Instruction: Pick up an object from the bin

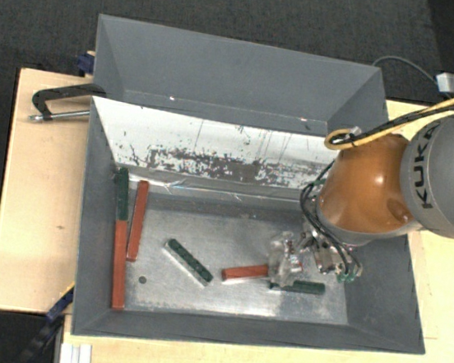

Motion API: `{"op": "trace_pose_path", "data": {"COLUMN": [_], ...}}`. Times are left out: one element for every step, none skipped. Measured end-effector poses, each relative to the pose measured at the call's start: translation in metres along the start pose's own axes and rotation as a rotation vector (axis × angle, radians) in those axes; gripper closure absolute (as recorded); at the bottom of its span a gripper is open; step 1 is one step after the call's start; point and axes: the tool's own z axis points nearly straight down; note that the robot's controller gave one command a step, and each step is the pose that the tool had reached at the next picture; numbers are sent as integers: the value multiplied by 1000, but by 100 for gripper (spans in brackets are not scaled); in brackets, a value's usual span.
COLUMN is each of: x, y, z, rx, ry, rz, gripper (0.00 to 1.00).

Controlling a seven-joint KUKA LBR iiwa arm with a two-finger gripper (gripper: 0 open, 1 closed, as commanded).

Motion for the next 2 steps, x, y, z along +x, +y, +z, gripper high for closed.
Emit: {"op": "trace_pose_path", "data": {"x": [0,1], "y": [0,-26], "z": [0,-61], "rx": [0,0], "ry": [0,-1], "rz": [0,-1], "gripper": [100,100]}}
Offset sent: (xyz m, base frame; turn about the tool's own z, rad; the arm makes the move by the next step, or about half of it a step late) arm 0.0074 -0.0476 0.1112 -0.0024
